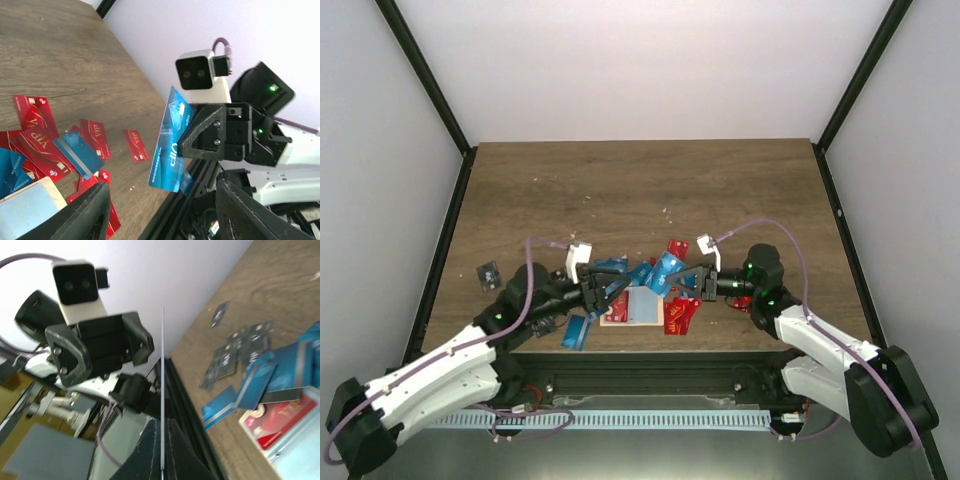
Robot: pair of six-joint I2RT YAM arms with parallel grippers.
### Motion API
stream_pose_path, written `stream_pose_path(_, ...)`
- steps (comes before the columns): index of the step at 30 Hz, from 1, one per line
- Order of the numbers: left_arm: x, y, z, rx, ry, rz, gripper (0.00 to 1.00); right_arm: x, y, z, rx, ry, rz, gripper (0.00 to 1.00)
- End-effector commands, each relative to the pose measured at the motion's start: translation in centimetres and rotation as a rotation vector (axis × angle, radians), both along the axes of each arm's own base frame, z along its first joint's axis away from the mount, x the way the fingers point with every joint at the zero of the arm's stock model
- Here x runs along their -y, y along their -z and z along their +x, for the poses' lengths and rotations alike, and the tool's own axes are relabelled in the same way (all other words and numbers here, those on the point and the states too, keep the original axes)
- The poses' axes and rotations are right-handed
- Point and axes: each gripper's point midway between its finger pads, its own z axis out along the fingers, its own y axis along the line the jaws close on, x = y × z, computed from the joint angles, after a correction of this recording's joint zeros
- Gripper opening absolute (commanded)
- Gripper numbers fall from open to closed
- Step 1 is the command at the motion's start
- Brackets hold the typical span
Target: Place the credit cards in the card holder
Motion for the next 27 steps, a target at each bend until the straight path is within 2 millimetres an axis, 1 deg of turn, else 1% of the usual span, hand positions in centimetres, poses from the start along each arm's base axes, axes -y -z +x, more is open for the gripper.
stream_pose_path(1, -1.3, 0.3, -2.6, 0.022, 0.077, 0.067, 0.6, -0.9, -2.9, -3.8, 0.145, -0.238, 0.038, 0.01)
stream_pose_path(4, -1.2, -0.3, -3.8, 0.038, 0.133, 0.053, 0.58, -1.4, -3.5, -5.3, 0.187, -0.312, 0.039, 0.01)
stream_pose_path(9, -0.4, -1.7, -5.7, 0.063, 0.255, -0.008, 0.51, -2.1, -4.2, -7.2, 0.212, -0.394, 0.049, 0.01)
stream_pose_path(13, 0.0, -2.7, -6.2, 0.085, 0.297, -0.033, 0.44, -2.8, -3.9, -7.8, 0.198, -0.423, 0.037, 0.01)
stream_pose_path(17, 0.4, -2.4, -6.5, 0.083, 0.325, -0.022, 0.41, -3.0, -3.9, -8.0, 0.199, -0.427, 0.035, 0.01)
stream_pose_path(23, 1.1, -1.9, -6.9, 0.078, 0.354, -0.009, 0.39, -3.4, -3.6, -8.3, 0.188, -0.45, 0.03, 0.01)
stream_pose_path(27, 1.4, -2.0, -7.1, 0.083, 0.361, -0.01, 0.31, -3.6, -3.5, -8.5, 0.186, -0.462, 0.028, 0.01)
